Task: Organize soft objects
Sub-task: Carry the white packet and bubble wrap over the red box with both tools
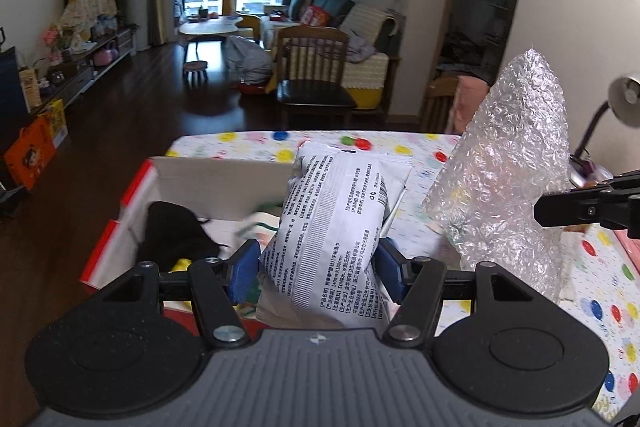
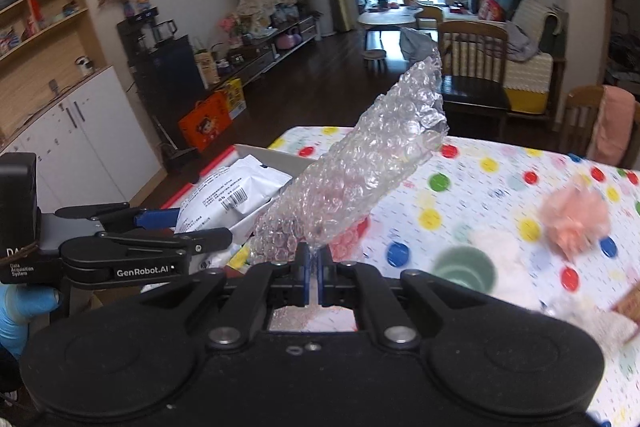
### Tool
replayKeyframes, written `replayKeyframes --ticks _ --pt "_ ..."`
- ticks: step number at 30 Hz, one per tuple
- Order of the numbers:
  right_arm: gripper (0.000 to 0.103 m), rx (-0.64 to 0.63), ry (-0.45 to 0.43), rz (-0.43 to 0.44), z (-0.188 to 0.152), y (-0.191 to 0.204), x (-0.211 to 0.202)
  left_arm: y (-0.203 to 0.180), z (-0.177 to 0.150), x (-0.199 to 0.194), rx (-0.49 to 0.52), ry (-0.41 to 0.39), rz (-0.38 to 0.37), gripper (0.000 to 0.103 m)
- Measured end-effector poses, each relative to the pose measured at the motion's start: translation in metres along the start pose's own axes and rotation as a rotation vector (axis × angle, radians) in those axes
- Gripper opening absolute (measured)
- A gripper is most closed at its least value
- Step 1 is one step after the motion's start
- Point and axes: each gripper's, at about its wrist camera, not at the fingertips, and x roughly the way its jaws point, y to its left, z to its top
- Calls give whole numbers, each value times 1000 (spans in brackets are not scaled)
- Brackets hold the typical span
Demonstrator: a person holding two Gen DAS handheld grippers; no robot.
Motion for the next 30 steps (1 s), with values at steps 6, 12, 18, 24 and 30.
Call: replayKeyframes --ticks 6,12,18,24,30 --pt "3 -37 7 21 22 28 27 47 13 0 -4 -5 46 62" --pt "3 -49 25 42 40 52 59 85 26 7 -1 0 98 62" --pt "3 -72 71 24 52 73 99 115 32 25 2 26 132 62" --pt "3 -52 148 -10 57 81 150 136 32 51 -3 75 141 62" --pt "3 10 212 -23 50 74 191 144 32 84 -4 112 145 62"
